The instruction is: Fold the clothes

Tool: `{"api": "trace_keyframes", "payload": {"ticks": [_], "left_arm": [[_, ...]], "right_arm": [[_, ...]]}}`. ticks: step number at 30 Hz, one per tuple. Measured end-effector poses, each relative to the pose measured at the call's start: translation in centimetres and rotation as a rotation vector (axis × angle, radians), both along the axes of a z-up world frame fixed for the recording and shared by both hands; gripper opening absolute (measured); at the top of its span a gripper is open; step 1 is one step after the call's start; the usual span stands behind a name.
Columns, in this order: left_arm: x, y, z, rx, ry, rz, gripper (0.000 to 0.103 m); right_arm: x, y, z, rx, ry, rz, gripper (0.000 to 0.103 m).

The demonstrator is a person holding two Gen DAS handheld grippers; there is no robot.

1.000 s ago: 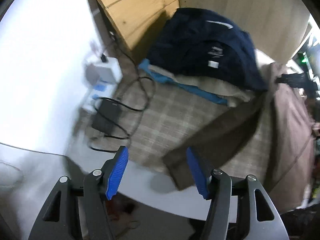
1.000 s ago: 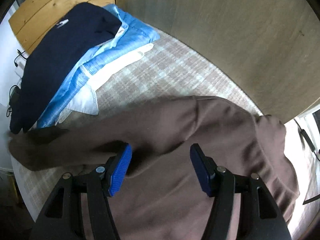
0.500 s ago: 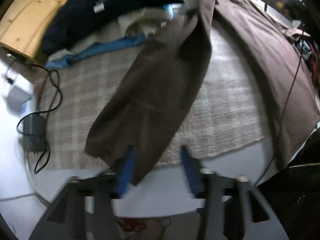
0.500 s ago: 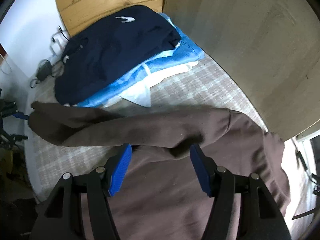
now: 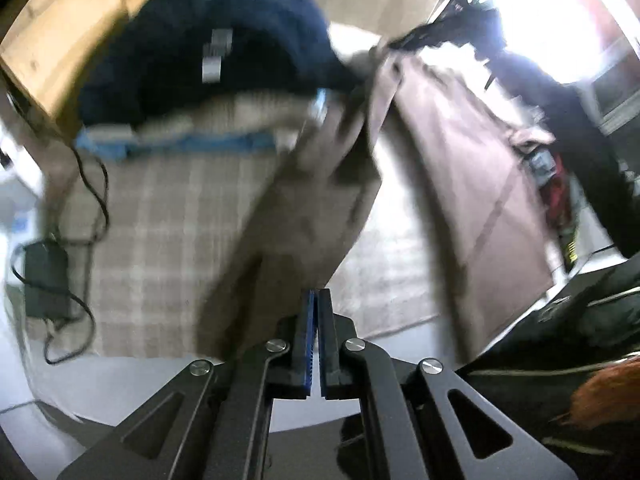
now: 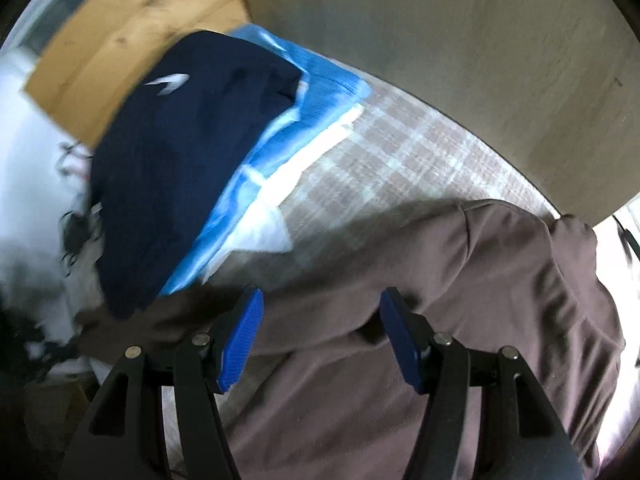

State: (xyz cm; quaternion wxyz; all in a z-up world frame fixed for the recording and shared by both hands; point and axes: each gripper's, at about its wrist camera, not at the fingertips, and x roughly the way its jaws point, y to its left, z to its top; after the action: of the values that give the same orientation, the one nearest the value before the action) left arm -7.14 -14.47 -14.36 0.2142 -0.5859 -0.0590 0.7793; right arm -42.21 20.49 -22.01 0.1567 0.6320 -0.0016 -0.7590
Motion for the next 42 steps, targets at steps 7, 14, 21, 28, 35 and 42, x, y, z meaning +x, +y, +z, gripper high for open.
{"api": "trace_keyframes", "payload": {"ticks": [7,14,21,28,35,42], "left_arm": [[0.9,-0.5,2.4,0.080,0.057,0.000,0.001],[2.4,0.0,2.4,0.127,0.078,-0.020,0.001],[4.3,2.4,2.0,0.157,0.080,-0.035,0.001],[7.6,11.7,0.5,0.133,0.016,-0.028,0.001],[10.9,21.1,-1.1,0.108,-0.048,-0.020,0.010],[13.9,23.0,-1.7,0.042,-0.055,0.163,0.024]], "right_arm": [[-3.4,0.6,-2.8,0.015,-0.241,-0.171,0.060],[-3.4,-0.5,-5.1,0.117,-0.305,-0.158,0.058],[-3.2,0.8,-4.0,0.046,-0.243,-0.147,0.008],[-1.9,6.9,-1.2,-0.235,-0.176,-0.162,0.006],[0.2,9.9,-3.0,-0.138,-0.127,-0.080,0.017],[3.6,10.9,-0.5,-0.143,-0.033,-0.025,0.045]]}}
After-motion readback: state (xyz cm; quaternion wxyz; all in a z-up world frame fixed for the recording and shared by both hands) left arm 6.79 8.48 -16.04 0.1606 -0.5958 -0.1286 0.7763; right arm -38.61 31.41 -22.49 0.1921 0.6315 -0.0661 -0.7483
